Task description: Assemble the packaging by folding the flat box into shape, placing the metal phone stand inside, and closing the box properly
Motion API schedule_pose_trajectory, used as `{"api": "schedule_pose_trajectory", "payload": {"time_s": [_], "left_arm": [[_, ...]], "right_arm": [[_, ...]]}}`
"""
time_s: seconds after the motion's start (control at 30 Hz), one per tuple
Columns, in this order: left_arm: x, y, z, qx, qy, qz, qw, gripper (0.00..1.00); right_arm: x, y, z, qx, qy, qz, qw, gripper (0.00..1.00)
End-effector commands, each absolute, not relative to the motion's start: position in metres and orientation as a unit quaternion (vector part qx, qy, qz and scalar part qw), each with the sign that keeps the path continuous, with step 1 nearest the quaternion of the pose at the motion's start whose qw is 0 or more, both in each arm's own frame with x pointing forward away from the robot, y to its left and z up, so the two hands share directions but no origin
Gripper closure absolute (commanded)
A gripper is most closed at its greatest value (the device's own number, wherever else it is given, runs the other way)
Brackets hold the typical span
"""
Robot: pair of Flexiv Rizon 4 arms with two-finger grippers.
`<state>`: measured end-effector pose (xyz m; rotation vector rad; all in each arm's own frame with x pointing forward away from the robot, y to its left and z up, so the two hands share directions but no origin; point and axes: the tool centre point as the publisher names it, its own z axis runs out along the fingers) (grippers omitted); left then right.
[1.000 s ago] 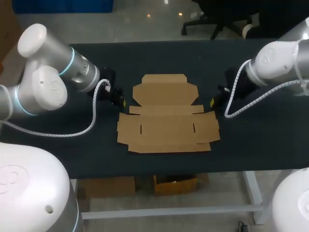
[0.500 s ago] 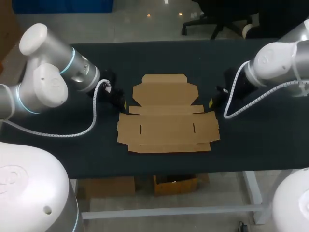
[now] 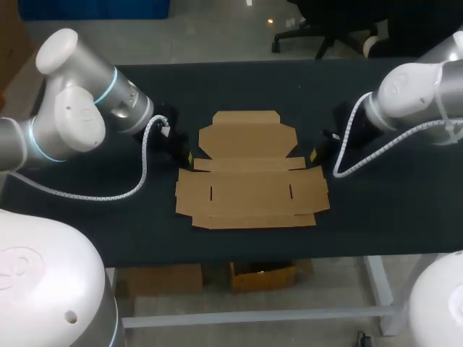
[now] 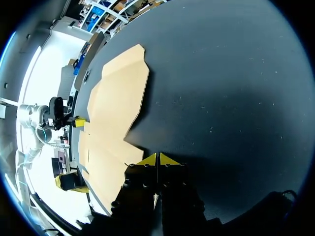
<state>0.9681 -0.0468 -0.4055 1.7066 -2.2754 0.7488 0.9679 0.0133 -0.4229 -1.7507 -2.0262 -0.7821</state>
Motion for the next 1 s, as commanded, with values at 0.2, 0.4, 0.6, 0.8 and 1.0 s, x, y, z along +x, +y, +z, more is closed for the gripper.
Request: {"api": "schedule_pose_trajectory", "payload": {"time_s": [0.2,0.4,0.6,0.8,1.0], "left_arm": [[0.97,-0.048,-0.408,0.579,-0.77,0.247,0.104,1.0],[0.971,-0.048,-0.41,0.579,-0.77,0.246,0.104,1.0],[0.971,-0.048,-0.412,0.579,-0.771,0.245,0.106,1.0],[0.97,-0.048,-0.413,0.579,-0.769,0.247,0.108,1.0],[0.97,-0.048,-0.414,0.58,-0.767,0.25,0.112,1.0]], "right_arm": [[0.969,0.017,-0.422,-0.613,-0.718,-0.275,0.181,1.0],[0.968,0.02,-0.423,-0.612,-0.718,-0.273,0.186,1.0],[0.968,0.019,-0.428,-0.613,-0.716,-0.273,0.191,1.0],[0.968,0.023,-0.428,-0.611,-0.716,-0.276,0.194,1.0],[0.967,0.03,-0.427,-0.604,-0.721,-0.28,0.194,1.0]]}}
